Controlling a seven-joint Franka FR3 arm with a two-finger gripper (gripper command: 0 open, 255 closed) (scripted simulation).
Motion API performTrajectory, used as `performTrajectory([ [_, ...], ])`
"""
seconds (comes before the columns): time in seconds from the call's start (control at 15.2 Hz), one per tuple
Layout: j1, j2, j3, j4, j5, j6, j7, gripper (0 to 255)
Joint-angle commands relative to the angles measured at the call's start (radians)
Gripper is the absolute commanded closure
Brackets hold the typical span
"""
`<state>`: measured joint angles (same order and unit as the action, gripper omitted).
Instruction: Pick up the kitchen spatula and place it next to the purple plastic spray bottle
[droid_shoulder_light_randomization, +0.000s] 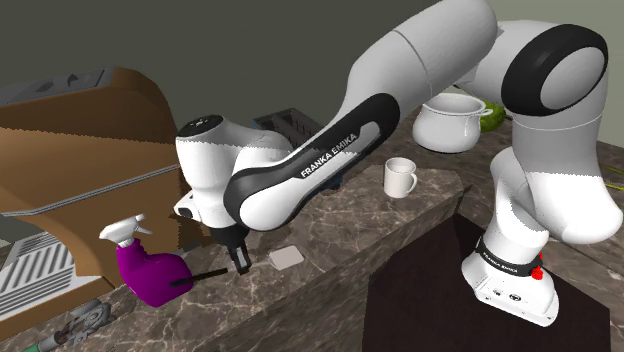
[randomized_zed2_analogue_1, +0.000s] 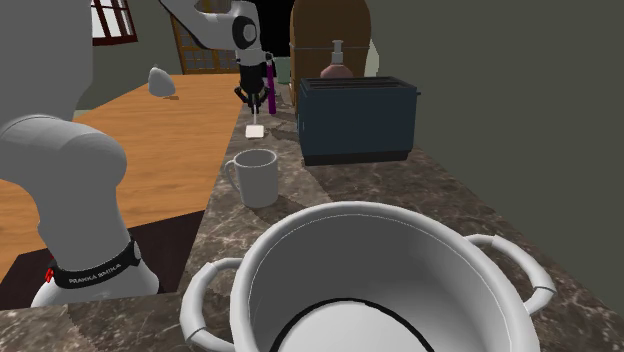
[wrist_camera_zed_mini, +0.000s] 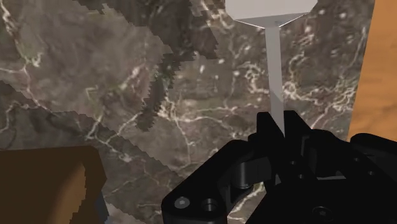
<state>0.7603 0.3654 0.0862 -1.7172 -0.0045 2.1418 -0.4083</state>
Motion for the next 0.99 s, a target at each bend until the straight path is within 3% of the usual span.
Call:
performTrajectory([
  [0.0, 0.001, 0.011, 0.0, -0.016, -0.001, 0.027, 0.001, 255],
  [0.26, 0.001, 0.031, -0.001, -0.037, -0.003, 0.068, 0.001, 255],
  [0.79, 0.001, 0.032, -0.001, -0.036, -0.003, 0.068, 0.001, 255],
  [0.86, 0.001, 0.032, -0.001, -0.036, -0.003, 0.068, 0.001, 0],
  [0.92, 0.001, 0.032, -0.001, -0.036, -0.003, 0.068, 0.001, 0],
])
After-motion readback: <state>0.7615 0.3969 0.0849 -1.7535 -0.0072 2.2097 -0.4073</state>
